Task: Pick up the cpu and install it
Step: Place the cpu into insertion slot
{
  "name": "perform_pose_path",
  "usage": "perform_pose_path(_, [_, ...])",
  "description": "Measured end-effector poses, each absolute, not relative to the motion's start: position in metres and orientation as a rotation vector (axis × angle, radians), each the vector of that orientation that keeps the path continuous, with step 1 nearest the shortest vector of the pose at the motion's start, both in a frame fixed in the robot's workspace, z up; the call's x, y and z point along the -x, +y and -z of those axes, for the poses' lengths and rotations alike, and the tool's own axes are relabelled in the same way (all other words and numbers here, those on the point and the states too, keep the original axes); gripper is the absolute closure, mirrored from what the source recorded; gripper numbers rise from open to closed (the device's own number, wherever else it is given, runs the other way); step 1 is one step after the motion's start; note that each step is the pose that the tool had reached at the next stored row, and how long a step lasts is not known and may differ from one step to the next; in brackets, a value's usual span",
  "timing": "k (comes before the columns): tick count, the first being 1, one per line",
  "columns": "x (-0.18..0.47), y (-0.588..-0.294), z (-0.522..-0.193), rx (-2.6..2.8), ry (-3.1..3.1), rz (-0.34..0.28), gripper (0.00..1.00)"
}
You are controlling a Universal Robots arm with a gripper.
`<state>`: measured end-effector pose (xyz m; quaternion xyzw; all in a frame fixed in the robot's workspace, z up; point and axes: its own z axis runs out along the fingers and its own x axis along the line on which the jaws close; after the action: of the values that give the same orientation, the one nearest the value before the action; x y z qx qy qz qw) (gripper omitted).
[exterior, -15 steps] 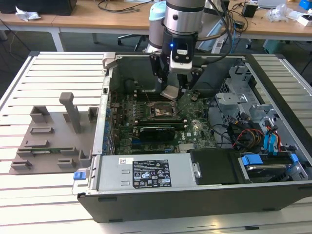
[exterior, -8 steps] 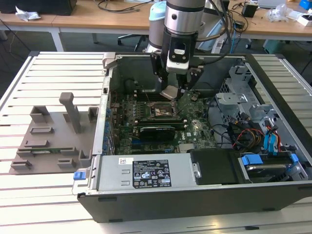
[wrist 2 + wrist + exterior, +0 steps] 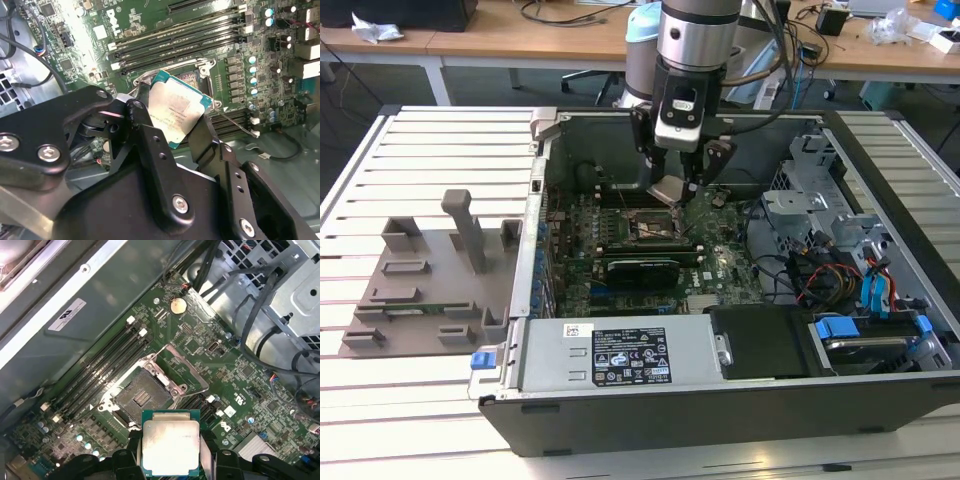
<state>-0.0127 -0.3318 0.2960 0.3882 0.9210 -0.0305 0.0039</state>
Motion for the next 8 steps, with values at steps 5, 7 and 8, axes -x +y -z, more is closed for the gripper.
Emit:
perform_pose_path(5, [0.0127,-0.3318,-0.296,-1.273,2.863,0.097,0.45])
perform_pose_path(7, [0.0127,-0.3318,-0.296,-1.29,2.855,0.098,0.45])
perform_pose_path(8, [0.0127,-0.3318,-0.296,-1.298,2.852,0.098,0.45])
